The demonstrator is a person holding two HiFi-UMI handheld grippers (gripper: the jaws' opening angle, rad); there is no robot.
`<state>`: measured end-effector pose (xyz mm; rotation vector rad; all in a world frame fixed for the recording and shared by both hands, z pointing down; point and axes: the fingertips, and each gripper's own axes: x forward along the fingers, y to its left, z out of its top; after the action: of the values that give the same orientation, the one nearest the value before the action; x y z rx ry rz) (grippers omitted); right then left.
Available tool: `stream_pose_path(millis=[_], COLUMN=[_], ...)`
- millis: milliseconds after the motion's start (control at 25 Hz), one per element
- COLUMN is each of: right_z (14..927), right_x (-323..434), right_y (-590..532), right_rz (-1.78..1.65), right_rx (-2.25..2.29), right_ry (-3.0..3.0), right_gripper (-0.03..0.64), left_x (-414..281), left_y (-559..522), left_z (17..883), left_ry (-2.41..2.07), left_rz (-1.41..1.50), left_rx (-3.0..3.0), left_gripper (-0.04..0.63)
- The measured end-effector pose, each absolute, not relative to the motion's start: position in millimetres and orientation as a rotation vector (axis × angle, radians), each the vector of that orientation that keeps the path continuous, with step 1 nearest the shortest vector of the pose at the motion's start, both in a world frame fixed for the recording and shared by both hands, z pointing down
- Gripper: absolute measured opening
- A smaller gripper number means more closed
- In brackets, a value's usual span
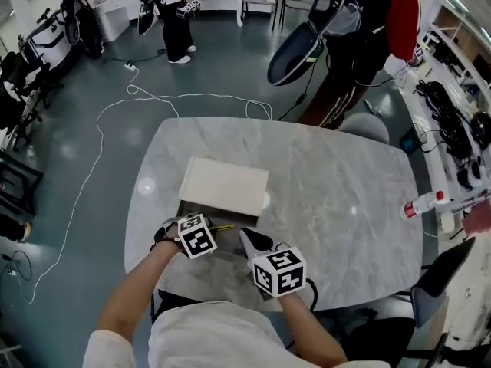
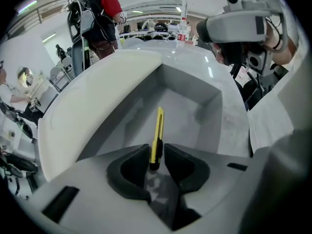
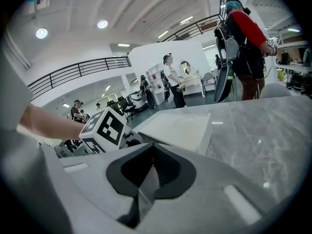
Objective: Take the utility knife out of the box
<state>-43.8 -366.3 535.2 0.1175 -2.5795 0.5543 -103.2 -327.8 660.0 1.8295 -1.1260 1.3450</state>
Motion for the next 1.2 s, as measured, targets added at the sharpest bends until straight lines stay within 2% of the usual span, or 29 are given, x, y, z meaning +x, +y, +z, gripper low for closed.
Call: stream_pose_path(millis=[80, 200, 1200], right_z=[538, 540, 511], right_x=[-46, -50, -36], right_y=[-364, -362, -327], right_rz=[0.549, 0.542, 0.568], right_rx=[0.089, 0.061, 0.433], right_ry=[-2.573, -2.568, -2.603], right_gripper=[0.005, 0.005, 0.005], left_x=[-102, -101, -101], left_y=[-327, -326, -298], left_z=[661, 660, 606], left_ry=[-1.124, -1.126, -1.219], left_rz=[1.343, 1.346, 1.343], left_rx=[1.827, 1.828, 2.089], left_gripper=[0.065, 0.058, 0.054])
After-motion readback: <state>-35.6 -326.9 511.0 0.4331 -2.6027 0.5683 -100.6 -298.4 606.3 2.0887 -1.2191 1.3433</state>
